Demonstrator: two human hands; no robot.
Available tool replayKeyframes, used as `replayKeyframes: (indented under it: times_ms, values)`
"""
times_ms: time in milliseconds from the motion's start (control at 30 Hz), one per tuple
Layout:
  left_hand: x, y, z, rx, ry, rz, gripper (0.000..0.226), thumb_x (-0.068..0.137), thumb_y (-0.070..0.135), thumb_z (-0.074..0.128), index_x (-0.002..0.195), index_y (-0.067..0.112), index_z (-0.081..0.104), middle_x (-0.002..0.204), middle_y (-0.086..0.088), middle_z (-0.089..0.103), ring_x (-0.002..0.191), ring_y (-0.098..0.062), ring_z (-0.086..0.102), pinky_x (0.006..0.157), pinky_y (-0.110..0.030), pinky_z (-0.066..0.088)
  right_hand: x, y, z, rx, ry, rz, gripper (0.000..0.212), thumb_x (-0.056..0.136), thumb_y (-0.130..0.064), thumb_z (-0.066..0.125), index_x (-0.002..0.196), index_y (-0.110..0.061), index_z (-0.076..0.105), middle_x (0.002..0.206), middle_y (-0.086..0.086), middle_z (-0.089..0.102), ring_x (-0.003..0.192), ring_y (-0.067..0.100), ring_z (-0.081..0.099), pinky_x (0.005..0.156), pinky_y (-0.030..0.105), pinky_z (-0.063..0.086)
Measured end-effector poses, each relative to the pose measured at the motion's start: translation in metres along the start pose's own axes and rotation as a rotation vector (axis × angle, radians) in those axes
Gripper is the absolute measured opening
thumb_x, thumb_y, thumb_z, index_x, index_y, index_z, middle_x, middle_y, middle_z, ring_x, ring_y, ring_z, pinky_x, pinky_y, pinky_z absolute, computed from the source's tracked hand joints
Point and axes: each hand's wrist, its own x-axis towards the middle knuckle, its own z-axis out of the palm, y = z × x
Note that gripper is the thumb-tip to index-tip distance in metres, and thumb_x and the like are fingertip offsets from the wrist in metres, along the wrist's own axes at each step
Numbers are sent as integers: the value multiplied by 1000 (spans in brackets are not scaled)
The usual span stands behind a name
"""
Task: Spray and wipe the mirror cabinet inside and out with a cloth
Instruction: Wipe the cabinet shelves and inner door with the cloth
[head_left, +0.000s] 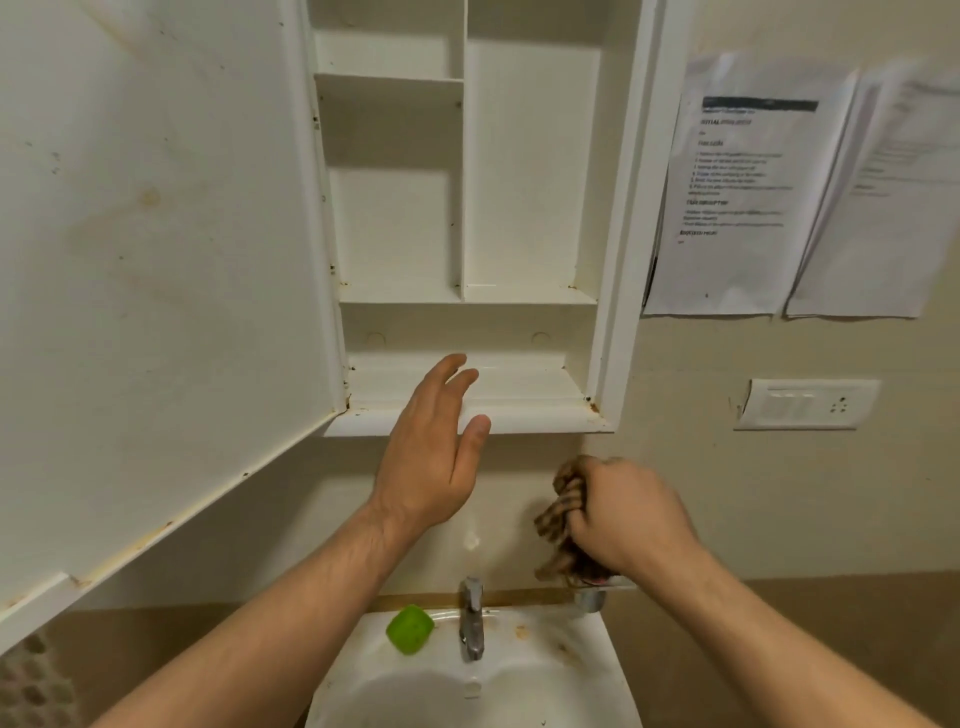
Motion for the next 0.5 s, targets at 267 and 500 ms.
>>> replayKeyframes:
  times_ms: [267, 500]
  values:
    - [0, -14, 7, 71, -37, -95, 54, 105, 44, 36, 150, 15, 45, 163, -1, 33, 147, -18, 35, 117, -37, 38, 55, 29, -16, -104, 255, 47, 76, 93, -39, 58, 160, -35, 24, 130, 5, 56, 82, 24, 63, 58, 33, 50]
    - [-8, -20, 12, 79, -48, -101, 55, 105, 44, 36, 150, 14, 43, 164, -1, 31, 148, -20, 34, 116, -40, 38, 29, -1, 30, 277, 211, 105, 67, 93, -29, 51, 154, -20, 24, 90, 4, 67, 68, 29, 66, 62, 41, 58]
